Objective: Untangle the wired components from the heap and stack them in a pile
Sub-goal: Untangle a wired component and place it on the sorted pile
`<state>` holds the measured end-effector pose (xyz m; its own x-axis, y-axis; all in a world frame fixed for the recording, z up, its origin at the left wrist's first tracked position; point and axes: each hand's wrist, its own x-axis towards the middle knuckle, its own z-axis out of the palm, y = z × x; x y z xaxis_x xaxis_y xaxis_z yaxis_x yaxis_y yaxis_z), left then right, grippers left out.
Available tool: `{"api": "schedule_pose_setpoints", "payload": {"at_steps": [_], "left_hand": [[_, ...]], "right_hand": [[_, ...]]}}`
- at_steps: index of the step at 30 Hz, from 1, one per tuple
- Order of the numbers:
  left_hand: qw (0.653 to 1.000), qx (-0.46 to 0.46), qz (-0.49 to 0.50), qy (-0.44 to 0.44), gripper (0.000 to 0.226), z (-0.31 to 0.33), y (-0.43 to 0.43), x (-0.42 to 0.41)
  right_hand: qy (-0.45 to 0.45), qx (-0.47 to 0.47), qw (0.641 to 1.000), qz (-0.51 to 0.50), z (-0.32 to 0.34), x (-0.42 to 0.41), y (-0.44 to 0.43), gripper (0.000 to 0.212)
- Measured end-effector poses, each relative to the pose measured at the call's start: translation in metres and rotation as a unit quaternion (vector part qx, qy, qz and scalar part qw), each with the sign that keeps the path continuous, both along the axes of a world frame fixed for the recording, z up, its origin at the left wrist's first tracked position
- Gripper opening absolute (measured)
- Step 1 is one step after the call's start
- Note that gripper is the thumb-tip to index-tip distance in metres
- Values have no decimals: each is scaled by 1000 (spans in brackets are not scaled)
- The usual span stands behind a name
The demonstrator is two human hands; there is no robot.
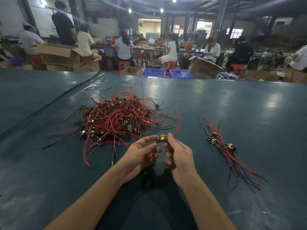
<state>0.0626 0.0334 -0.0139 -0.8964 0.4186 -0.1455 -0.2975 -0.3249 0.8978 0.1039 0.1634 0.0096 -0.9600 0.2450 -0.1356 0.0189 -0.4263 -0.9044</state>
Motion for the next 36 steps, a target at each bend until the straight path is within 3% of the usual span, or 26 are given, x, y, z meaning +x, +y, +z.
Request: {"api": "schedule_pose_setpoints", "payload": {"at_steps": [2, 6, 9, 13, 19, 24, 27, 31, 33, 36], "left_hand": [[999, -34, -1, 36, 46, 2, 2, 5], [994, -50, -36, 91, 27, 9, 6, 14], [996, -41, 27, 68, 41, 11, 8, 14], [989, -69, 91, 96, 40, 9, 8, 12], [974, -80, 158, 138, 33, 12, 5, 6], [973, -88, 145, 157, 38, 11, 5, 8], [976, -75, 142, 148, 36, 11, 6, 8], [976, -87, 123, 157, 38, 9, 3, 8], [971, -115, 113, 177, 38, 8, 4, 9], [965, -138, 98, 202, 42, 6, 4, 9]], "right_hand": [[14, -19, 1000, -2, 0, 1, -1, 24], [25, 61, 998, 6, -1, 3, -8, 24], [37, 95, 994, 29, 0, 3, -12, 28], [25, 109, 993, 19, -2, 3, -12, 26], [-22, 1, 992, -127, -1, -10, 21, 21], [-15, -44, 983, -176, 0, -12, 37, 24], [-11, -7, 987, -162, 0, -11, 30, 28], [7, 130, 990, -58, -1, -2, 5, 37], [22, 176, 984, -20, -2, 1, -10, 30], [13, 169, 985, -33, -4, 2, -15, 29]]}}
